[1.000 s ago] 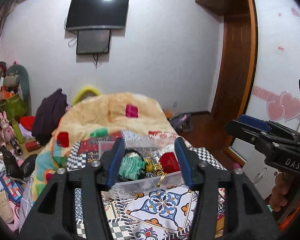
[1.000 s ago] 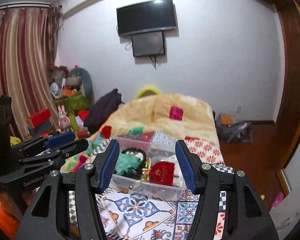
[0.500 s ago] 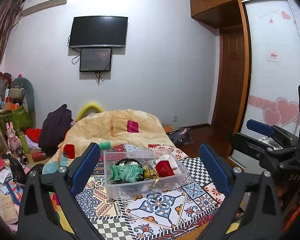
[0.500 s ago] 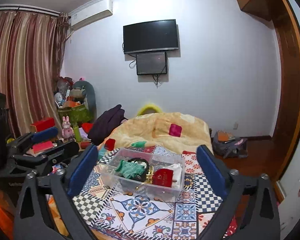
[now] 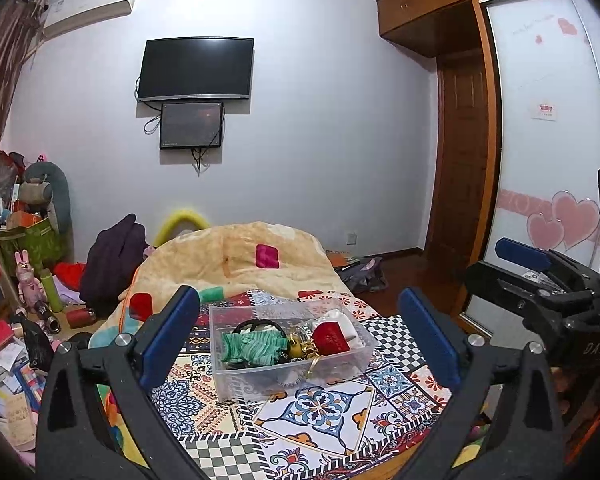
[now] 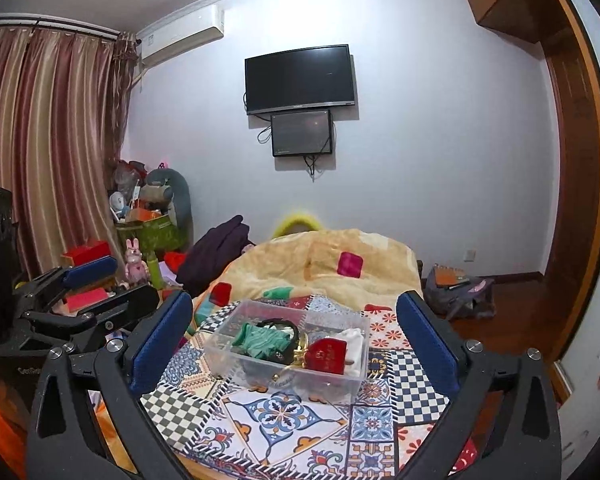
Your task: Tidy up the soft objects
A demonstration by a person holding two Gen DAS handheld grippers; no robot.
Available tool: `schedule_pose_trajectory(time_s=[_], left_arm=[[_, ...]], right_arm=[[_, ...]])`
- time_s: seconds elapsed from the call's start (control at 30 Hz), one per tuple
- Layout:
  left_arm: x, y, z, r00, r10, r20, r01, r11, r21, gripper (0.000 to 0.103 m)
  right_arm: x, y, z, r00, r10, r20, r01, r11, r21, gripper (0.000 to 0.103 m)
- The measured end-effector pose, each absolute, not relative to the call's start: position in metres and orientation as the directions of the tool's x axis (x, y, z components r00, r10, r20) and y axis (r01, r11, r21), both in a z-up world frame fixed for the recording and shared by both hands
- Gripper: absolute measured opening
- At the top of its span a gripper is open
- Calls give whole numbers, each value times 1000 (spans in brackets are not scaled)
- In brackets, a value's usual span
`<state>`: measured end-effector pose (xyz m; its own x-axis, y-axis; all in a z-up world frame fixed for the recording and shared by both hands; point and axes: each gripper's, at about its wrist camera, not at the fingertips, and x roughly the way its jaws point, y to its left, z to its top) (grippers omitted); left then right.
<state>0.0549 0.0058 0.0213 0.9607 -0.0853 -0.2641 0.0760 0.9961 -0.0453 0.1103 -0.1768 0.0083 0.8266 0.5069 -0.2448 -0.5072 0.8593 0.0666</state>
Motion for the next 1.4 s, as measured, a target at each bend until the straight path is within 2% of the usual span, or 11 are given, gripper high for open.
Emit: schedule_pose_trajectory(time_s=[0.83, 1.4], left_arm=[[57, 5, 21, 960, -81, -266, 68, 996, -57, 103], [60, 5, 22, 955, -100, -278, 83, 994, -73, 103]], right_arm=[[107, -179, 11, 827, 509, -240, -507, 859, 75, 102], [115, -178, 9, 817, 501, -284, -498, 863, 89, 103]])
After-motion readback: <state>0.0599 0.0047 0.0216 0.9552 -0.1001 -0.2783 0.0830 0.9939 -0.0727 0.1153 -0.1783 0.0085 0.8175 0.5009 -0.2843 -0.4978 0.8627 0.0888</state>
